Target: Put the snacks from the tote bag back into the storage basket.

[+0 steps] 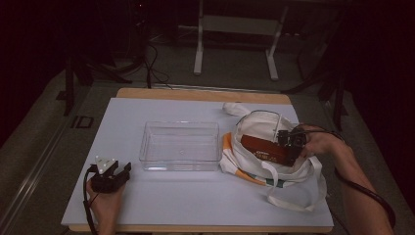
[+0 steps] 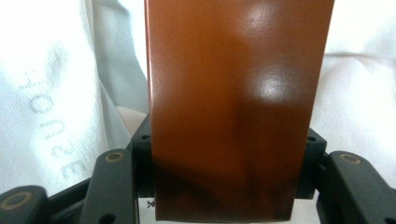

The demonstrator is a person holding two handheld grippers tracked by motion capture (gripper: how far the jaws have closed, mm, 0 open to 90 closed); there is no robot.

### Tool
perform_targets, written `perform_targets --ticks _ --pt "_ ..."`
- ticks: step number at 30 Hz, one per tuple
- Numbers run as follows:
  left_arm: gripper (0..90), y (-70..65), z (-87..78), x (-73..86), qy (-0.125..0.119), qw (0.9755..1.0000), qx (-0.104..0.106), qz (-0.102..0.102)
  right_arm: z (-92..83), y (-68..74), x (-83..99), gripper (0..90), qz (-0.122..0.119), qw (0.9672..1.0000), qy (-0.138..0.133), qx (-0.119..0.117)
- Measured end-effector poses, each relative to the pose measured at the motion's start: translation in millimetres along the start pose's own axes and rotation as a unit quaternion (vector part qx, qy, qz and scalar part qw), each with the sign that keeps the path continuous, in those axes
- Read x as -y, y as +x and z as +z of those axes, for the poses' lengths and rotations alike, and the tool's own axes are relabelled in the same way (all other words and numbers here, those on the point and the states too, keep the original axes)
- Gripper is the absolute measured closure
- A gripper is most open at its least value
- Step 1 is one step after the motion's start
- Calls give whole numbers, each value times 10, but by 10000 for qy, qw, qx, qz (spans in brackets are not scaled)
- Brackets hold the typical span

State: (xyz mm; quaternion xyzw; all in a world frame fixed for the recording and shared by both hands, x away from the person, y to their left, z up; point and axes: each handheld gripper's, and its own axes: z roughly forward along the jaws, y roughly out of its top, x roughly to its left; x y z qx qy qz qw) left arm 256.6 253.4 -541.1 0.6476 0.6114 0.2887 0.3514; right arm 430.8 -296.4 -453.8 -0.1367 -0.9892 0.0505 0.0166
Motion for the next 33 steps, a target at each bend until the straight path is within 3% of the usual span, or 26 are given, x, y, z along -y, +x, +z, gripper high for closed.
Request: perform_targets --ticks 33 --pt "515 2 -4 2 -23 10000 -21 -8 -355 -19 222 432 115 9985 -503 206"
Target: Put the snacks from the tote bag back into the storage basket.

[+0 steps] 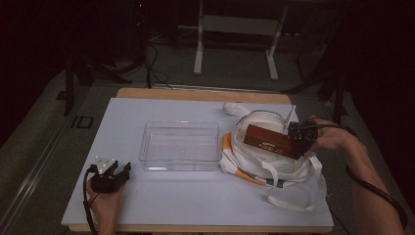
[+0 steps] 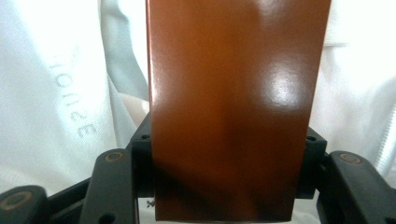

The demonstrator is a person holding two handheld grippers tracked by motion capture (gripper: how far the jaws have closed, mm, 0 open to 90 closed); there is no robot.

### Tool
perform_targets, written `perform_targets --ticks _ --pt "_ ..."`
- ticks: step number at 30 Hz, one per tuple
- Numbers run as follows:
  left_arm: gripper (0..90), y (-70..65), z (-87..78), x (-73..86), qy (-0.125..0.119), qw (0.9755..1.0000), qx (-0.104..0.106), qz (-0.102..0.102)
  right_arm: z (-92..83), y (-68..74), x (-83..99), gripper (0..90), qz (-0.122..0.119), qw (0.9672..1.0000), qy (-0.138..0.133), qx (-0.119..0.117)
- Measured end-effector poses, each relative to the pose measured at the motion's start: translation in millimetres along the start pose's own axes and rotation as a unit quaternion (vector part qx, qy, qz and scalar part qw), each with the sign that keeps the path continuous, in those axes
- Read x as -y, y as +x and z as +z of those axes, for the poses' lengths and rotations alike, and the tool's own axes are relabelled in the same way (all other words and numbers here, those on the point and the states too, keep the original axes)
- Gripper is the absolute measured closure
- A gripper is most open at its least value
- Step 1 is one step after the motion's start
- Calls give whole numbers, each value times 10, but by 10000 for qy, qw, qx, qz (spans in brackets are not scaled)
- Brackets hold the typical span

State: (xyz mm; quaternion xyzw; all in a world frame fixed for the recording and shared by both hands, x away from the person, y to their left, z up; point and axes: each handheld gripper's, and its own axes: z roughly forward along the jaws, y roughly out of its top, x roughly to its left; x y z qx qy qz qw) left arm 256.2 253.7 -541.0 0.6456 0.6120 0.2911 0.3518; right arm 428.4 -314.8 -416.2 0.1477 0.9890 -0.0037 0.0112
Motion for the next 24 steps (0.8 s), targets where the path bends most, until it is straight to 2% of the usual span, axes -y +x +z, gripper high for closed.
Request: perform_targets --ticks 11,24 --pt "514 -1 2 0 6 10000 -1 3 -109 18 24 432 -65 9999 -90 74" --pt "514 1 1 0 4 10000 5 1 -197 56 5 432 -174 9997 -71 132"
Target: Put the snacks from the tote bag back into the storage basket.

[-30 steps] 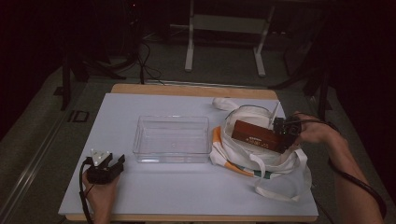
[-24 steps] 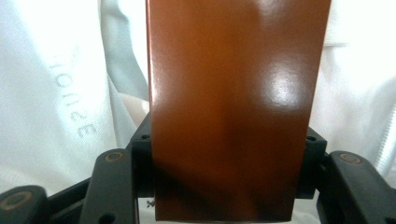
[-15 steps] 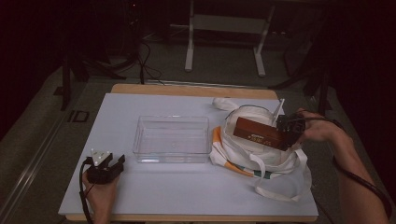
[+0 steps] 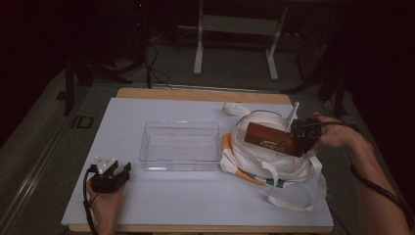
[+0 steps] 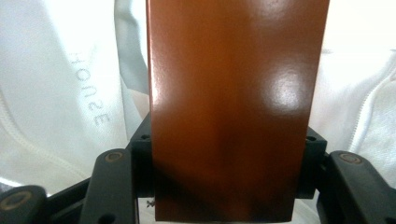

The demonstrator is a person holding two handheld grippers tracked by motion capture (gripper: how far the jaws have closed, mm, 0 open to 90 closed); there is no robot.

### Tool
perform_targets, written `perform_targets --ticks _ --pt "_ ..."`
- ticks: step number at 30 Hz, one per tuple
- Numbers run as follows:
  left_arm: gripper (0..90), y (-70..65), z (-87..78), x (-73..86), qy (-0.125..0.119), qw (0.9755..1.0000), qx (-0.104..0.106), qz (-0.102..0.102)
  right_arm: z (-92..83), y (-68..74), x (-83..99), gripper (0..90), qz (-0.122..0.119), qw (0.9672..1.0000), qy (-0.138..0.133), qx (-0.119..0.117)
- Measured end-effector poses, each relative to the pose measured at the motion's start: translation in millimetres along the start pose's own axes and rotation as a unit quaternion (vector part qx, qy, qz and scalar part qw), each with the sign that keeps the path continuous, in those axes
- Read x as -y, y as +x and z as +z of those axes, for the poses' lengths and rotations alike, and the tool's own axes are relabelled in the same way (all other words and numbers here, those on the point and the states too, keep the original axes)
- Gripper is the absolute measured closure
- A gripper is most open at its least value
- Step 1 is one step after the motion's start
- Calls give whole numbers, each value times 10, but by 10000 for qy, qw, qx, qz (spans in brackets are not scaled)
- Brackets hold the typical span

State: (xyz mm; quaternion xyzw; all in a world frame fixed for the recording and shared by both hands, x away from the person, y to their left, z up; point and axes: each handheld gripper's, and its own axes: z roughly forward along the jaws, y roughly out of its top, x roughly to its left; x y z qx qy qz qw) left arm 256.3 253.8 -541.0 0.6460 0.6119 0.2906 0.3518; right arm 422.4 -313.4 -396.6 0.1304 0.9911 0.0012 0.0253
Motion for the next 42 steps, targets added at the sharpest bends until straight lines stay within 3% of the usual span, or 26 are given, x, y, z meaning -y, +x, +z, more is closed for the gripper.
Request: perform_targets --ticks 42 --pt "513 2 1 -1 7 10000 14 -10 -353 75 -158 433 -266 9994 -164 133"
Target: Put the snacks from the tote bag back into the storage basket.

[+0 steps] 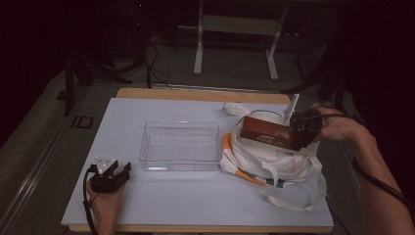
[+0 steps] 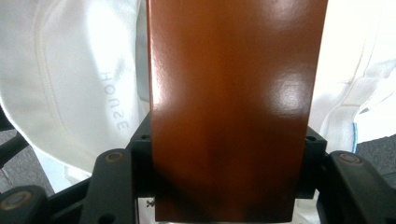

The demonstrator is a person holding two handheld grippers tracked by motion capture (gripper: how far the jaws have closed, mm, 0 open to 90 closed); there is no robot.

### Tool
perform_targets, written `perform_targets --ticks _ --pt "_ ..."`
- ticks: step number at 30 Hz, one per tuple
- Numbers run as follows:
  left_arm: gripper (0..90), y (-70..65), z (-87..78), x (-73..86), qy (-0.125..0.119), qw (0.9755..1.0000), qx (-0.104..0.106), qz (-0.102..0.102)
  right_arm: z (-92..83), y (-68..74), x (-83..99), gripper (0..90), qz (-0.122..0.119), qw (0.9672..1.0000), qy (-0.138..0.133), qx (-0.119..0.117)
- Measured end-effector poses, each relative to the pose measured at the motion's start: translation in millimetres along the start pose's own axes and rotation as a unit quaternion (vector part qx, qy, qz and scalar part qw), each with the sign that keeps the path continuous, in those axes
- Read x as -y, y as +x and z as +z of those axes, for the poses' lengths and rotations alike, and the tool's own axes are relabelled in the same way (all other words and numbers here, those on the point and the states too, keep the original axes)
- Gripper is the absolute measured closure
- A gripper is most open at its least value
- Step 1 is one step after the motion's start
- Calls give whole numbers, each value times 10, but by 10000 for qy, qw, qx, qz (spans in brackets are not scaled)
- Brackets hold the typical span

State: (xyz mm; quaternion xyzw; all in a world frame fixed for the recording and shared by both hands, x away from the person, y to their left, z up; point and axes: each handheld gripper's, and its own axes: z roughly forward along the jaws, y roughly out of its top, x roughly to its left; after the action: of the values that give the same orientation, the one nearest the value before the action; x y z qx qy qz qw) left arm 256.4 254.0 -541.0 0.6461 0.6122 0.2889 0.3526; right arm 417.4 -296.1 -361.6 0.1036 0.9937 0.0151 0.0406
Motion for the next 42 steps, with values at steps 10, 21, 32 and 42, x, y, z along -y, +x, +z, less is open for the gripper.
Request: perform_targets --ticks 10,21,32,42 --pt "513 0 0 0 2 10000 -1 -3 -42 10 -69 433 -93 10000 -7 27" --pt "513 -2 3 0 0 10000 -4 -4 -112 33 -132 432 -187 9998 -16 70" --pt "513 -1 2 0 -1 10000 1 -4 -149 69 -247 433 -330 9994 -20 120" --pt "513 0 1 0 -5 10000 8 -8 -162 79 -333 432 -400 9991 -58 141"
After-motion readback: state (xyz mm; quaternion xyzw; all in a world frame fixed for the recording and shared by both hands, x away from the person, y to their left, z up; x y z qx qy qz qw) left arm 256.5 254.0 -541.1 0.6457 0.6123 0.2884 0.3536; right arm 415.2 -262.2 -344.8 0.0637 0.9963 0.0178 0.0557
